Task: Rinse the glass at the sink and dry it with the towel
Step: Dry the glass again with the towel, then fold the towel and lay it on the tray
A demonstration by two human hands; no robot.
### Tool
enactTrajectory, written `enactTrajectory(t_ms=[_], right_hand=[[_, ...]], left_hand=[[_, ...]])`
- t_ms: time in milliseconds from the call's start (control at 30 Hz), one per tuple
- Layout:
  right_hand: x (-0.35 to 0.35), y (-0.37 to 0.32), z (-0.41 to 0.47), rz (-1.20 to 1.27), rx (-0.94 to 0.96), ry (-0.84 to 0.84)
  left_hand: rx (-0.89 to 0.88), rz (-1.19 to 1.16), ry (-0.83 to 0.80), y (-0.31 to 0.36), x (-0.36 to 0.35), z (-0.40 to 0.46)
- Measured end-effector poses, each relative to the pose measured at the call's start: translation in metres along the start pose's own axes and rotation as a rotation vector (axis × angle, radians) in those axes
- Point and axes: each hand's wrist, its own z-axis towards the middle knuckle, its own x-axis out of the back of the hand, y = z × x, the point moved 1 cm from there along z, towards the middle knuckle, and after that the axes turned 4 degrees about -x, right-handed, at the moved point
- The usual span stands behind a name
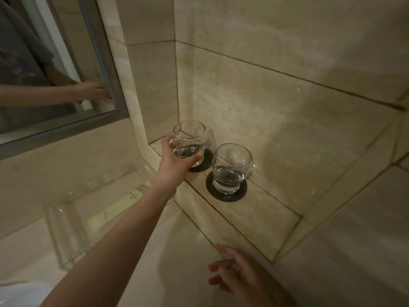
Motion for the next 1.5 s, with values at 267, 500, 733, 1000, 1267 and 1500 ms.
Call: enactTrajectory(t_ms=[267, 500, 733, 1000, 1267, 1500], right_hand=[[0.008, 0.000, 0.001, -0.021, -0.007, 0.033], [0.002, 0.000, -0.003, -0.019, -0.002, 0.003], [-0.036, 0.004, 0.000, -0.053, -0.024, -0.099], [-0.112, 0.015, -0.025, -0.166, -0.001, -0.249], [-0.199, 0.044, -0.087, -0.235, 0.003, -0.369], [-0.277, 0.069, -0.134, -0.324, -0.018, -0.533]], left_hand=[[-0.030, 0.078, -0.044, -0.004, -0.005, 0.007], [-0.063, 0.278, 0.017, -0.010, 0.009, -0.002], [-0.119, 0.411, 0.232, -0.031, 0.084, -0.084], [0.005, 0.452, 0.391, -0.049, 0.175, -0.202], [0.166, 0.470, 0.590, -0.064, 0.279, -0.353], [0.258, 0.482, 0.769, -0.058, 0.354, -0.470]])
